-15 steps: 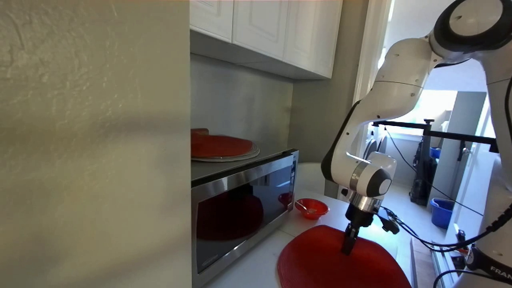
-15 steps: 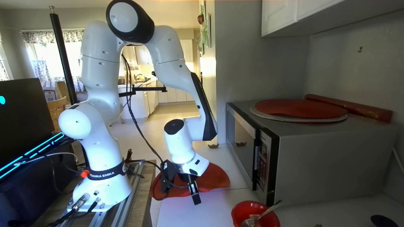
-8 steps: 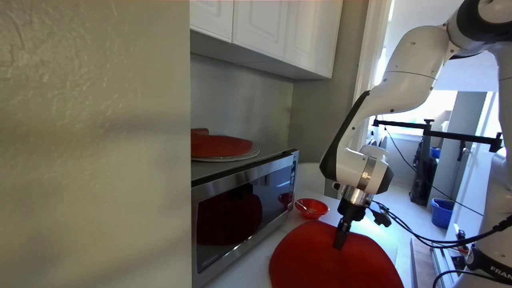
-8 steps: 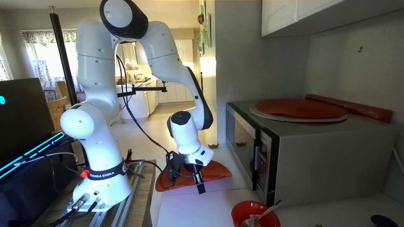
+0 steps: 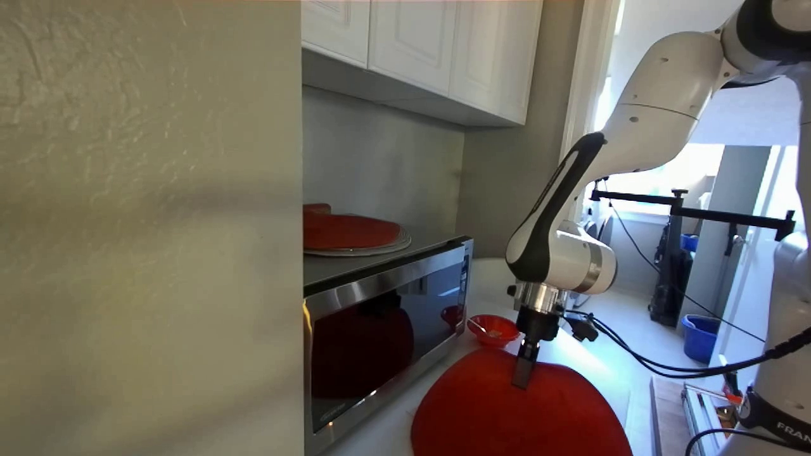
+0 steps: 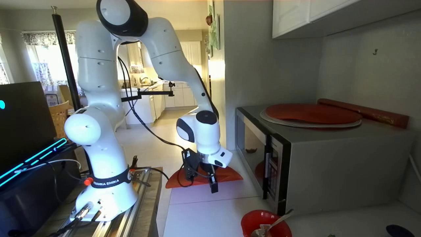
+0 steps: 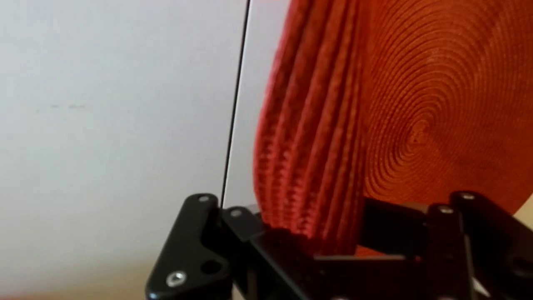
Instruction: Put the orange object on the microwave
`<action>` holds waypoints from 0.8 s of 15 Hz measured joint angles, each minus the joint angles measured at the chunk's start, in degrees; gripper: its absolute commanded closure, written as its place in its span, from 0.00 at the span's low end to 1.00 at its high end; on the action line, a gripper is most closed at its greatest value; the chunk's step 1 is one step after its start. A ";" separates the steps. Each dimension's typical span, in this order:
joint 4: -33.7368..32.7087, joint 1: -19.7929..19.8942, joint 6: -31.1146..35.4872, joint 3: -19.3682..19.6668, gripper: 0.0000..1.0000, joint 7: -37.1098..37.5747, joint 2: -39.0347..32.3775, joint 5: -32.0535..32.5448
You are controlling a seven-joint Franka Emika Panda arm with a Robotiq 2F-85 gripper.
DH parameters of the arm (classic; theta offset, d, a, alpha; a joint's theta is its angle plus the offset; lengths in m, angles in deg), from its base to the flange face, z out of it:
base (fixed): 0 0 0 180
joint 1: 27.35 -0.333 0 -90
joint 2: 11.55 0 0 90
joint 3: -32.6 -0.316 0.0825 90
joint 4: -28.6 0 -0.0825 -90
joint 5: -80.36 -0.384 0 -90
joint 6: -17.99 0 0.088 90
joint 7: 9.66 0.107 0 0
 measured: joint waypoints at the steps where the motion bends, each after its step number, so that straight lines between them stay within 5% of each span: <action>1: 0.58 -0.03 -2.17 0.65 1.00 4.06 1.61 4.45; 5: -0.54 0.47 -15.01 3.23 1.00 17.76 10.23 19.37; 12: -2.86 0.04 -44.74 6.92 1.00 27.45 33.20 25.60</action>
